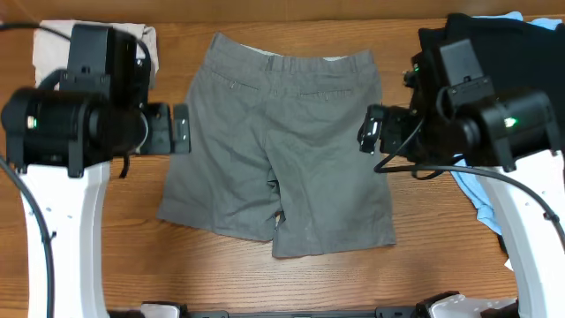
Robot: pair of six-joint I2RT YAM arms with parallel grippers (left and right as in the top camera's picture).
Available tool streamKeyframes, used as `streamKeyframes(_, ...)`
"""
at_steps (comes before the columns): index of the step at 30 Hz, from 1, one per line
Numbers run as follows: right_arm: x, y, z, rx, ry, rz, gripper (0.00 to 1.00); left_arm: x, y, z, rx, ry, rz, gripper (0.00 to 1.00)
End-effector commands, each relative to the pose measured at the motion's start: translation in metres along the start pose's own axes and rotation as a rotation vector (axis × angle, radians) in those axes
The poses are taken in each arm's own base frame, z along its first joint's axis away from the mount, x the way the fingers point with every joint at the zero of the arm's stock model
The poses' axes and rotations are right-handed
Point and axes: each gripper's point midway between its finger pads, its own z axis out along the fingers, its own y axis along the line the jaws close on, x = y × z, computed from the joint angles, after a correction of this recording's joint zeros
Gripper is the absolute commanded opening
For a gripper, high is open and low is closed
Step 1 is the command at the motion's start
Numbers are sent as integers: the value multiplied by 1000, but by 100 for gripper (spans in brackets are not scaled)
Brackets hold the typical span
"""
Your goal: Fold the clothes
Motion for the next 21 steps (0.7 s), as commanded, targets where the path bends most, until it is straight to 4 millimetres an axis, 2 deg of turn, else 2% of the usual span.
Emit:
streamKeyframes(1, 4, -5, 25, 26, 38, 5, 100, 3, 9, 15, -66, 4, -24, 100)
streamKeyframes(5, 6, -9, 65, 27, 59, 9, 100, -9, 3, 45, -60, -13, -26, 100)
streamKeyframes(8, 2, -14, 92, 22, 46, 9, 100, -23, -3, 77, -53, -37, -16, 100)
streamKeyframes(12, 4, -23, 123, 24, 43, -29, 100, -41, -20, 125, 1, -69, 50, 100)
streamKeyframes(17, 15, -40, 159, 60, 107, -50, 100, -54, -45, 181, 94, -61, 121, 100)
streamKeyframes(21, 22, -53, 183, 93, 167, -31, 100, -58, -53, 214, 115, -31, 124, 100)
